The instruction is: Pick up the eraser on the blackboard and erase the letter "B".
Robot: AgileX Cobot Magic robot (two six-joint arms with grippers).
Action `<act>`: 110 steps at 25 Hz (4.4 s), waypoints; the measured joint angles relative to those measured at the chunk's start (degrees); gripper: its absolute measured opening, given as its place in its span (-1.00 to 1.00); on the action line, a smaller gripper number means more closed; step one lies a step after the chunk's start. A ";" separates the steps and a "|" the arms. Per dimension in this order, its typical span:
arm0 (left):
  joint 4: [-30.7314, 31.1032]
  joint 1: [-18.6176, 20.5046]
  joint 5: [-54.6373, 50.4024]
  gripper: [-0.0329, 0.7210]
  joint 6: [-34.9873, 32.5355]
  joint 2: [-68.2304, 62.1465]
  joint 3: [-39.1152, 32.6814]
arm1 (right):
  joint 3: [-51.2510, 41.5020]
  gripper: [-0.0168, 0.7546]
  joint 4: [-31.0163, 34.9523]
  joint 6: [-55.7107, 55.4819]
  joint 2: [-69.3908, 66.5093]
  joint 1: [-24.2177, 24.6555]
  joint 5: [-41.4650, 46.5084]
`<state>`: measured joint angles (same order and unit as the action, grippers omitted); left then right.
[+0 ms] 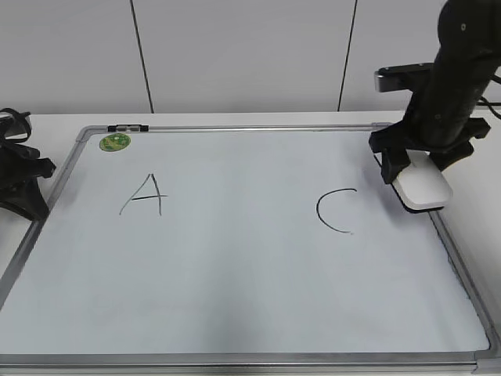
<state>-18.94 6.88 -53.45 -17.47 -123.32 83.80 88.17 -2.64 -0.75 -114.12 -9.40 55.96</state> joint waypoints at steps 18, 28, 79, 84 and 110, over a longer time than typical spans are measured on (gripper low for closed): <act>0.00 0.00 0.00 -0.80 0.00 0.00 0.00 | -4.98 0.44 5.42 -1.14 -3.15 5.58 -10.94; 0.00 0.00 0.00 -0.80 0.00 0.00 0.00 | -4.87 0.44 5.51 -1.24 -5.79 5.58 -12.18; 4.25 -0.10 -17.18 0.33 7.87 40.59 1.04 | 6.81 0.59 6.98 6.33 28.05 5.58 15.35; 3.73 -0.10 -17.94 0.33 8.51 54.35 -9.93 | -4.73 0.58 8.42 6.87 41.07 5.58 15.45; 4.98 -6.70 -18.87 0.33 9.38 102.62 -48.19 | -49.29 0.58 6.25 3.76 94.52 5.58 16.49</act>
<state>-13.96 0.18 -72.32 -8.09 -20.69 35.60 38.87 3.60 3.01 -19.60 -3.82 72.45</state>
